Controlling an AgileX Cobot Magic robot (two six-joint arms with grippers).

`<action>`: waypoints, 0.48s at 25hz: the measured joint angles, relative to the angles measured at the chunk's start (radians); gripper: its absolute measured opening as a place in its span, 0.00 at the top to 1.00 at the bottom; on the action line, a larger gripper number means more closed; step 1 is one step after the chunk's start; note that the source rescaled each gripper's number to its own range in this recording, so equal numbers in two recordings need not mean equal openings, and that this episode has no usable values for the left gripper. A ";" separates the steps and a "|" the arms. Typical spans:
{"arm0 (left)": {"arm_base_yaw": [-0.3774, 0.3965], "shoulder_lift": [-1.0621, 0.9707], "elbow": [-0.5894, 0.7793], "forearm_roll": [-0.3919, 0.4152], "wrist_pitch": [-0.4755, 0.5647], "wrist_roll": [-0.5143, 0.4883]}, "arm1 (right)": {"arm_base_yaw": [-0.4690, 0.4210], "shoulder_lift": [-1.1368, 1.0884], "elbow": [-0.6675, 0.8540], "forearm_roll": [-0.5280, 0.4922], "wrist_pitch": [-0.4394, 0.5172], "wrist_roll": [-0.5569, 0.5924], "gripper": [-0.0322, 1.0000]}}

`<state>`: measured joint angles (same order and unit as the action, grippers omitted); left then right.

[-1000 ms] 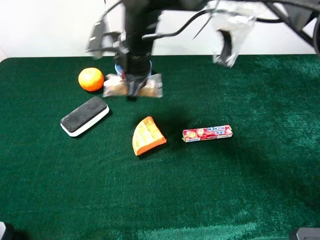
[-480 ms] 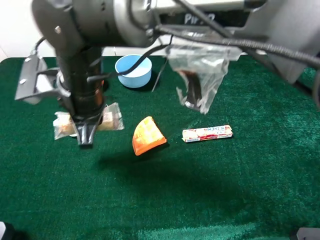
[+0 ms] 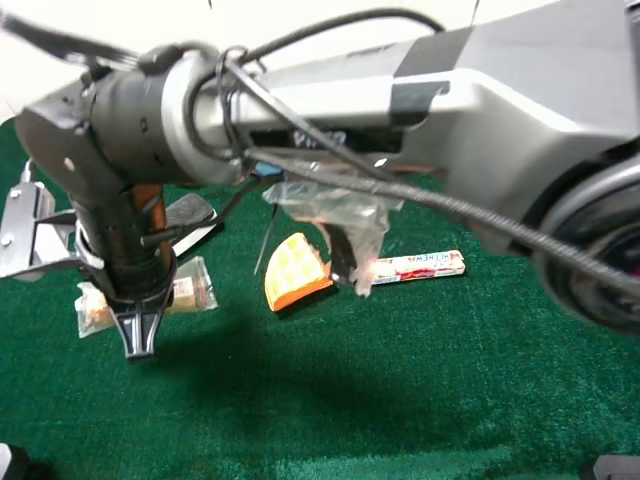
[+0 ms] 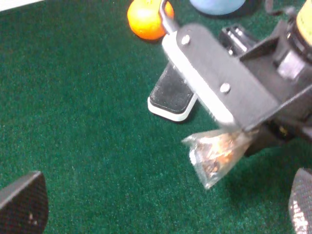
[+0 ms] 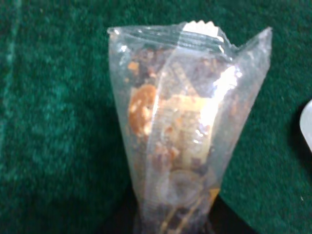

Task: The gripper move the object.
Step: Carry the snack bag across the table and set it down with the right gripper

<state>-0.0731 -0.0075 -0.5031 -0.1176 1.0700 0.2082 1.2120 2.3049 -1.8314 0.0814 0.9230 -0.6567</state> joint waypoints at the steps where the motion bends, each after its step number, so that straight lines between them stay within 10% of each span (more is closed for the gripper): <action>1: 0.000 0.000 0.000 0.000 0.000 0.000 | 0.002 0.006 0.000 0.003 -0.011 0.000 0.97; 12: 0.000 0.000 0.000 0.000 0.000 0.000 | 0.003 0.084 -0.026 0.048 -0.075 -0.030 0.97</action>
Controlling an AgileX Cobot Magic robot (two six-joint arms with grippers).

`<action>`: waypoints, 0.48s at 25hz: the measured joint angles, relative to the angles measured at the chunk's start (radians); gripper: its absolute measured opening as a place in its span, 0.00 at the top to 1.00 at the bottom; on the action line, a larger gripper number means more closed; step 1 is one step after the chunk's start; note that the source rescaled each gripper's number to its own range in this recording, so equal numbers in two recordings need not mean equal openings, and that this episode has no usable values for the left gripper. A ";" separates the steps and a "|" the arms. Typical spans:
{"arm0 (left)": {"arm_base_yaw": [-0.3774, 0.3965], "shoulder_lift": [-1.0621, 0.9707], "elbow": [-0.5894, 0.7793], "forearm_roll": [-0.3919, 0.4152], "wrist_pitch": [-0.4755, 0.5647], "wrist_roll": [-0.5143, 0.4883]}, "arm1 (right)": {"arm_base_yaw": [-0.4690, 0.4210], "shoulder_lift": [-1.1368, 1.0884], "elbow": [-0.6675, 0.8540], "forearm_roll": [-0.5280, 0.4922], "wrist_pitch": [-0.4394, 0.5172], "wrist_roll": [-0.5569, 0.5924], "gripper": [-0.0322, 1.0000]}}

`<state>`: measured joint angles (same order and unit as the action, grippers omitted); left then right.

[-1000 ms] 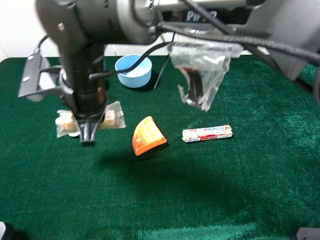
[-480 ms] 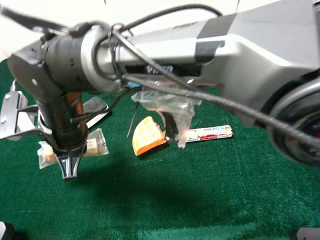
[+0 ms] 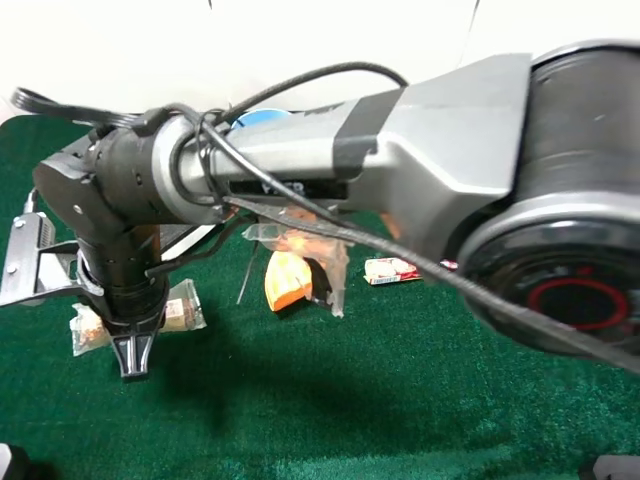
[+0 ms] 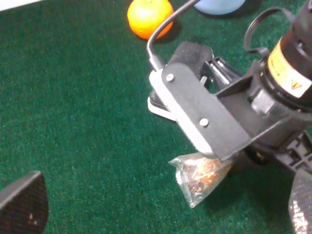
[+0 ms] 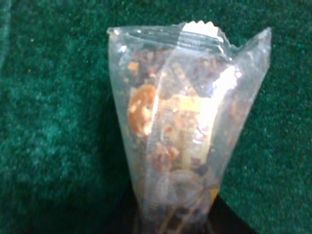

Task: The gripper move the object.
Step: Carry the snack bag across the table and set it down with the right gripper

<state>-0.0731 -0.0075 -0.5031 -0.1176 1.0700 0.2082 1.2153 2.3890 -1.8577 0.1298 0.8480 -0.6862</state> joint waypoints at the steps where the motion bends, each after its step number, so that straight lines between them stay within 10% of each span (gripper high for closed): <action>1: 0.000 0.000 0.000 0.000 0.000 0.000 | 0.000 0.010 -0.008 0.001 -0.001 0.000 0.97; 12: 0.000 0.000 0.000 0.000 0.000 0.000 | 0.000 0.073 -0.048 0.016 0.009 0.000 0.97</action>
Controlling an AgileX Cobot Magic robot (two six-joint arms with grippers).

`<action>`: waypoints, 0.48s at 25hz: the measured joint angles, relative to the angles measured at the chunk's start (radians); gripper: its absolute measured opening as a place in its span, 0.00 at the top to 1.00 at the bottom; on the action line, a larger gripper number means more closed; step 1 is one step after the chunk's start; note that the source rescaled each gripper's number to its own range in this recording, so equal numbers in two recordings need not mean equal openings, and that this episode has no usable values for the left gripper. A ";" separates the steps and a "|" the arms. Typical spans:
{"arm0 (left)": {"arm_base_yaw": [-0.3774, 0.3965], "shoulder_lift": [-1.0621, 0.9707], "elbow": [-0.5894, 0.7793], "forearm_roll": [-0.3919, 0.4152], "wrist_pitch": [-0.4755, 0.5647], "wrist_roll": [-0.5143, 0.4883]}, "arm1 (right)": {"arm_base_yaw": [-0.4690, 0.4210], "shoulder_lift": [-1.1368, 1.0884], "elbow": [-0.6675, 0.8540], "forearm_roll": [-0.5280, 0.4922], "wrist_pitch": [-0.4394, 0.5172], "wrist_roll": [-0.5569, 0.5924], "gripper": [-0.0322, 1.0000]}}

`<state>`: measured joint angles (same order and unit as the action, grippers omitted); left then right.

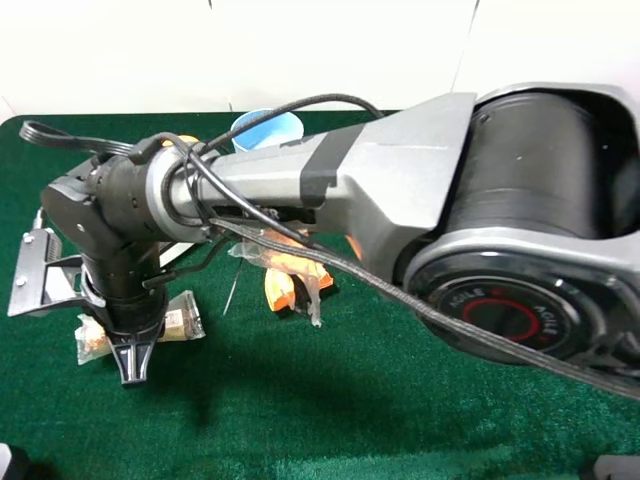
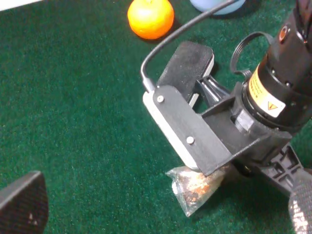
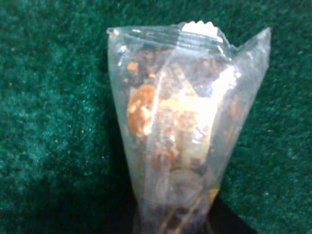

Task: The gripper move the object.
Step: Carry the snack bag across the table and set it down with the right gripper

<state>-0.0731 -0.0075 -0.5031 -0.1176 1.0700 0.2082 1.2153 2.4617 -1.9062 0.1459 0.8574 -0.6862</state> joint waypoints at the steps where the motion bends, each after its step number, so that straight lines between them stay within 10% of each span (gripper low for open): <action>1: 0.000 0.000 0.000 0.000 0.000 0.000 | 0.000 0.002 0.000 0.002 0.000 0.000 0.97; 12: 0.000 0.000 0.000 0.000 0.000 0.000 | 0.000 0.003 0.000 0.006 0.000 -0.019 0.93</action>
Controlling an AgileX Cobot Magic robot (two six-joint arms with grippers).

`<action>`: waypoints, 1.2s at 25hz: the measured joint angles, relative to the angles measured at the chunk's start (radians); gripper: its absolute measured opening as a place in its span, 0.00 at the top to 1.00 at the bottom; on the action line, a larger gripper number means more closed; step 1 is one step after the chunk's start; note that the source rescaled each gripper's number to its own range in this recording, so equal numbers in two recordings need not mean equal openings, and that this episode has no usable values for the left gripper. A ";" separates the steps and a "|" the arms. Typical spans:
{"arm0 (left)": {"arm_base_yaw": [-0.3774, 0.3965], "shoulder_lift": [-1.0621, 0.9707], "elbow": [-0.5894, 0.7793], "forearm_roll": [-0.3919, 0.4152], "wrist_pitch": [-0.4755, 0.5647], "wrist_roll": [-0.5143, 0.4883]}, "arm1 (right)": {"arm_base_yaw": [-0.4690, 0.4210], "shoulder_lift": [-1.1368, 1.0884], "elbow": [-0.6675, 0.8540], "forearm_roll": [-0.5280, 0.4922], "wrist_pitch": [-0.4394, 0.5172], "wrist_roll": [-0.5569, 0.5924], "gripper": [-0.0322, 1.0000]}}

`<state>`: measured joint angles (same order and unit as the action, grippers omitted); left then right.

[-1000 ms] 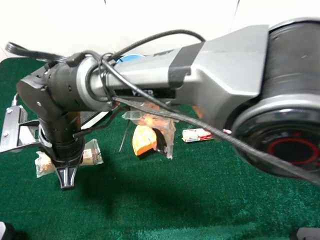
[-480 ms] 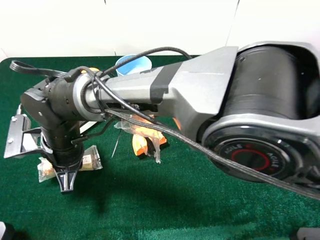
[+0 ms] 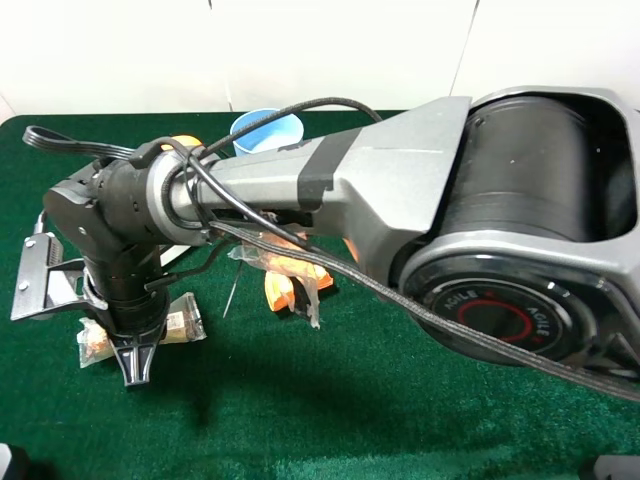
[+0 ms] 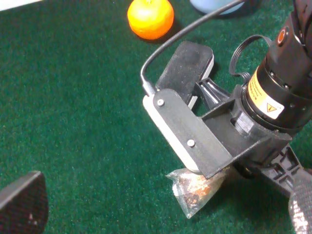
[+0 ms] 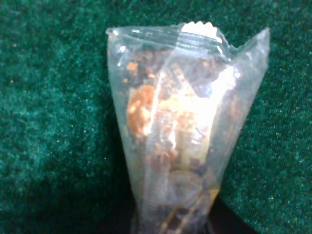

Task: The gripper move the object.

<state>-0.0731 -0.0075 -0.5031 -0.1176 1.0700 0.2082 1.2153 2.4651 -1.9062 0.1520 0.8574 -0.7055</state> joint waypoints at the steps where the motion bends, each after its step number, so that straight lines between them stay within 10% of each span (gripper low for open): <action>1: 0.000 0.000 0.000 0.000 0.000 0.000 | 0.000 0.000 0.000 0.001 0.000 0.000 0.90; 14: 0.000 0.000 0.000 0.000 0.000 0.000 | 0.000 0.000 -0.004 0.005 -0.029 -0.006 0.09; 30: 0.000 0.000 0.000 0.000 0.000 0.000 | -0.101 -0.144 -0.093 -0.133 0.256 0.112 0.00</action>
<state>-0.0731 -0.0075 -0.5031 -0.1176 1.0700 0.2082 1.1147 2.3210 -1.9994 0.0188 1.1133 -0.5939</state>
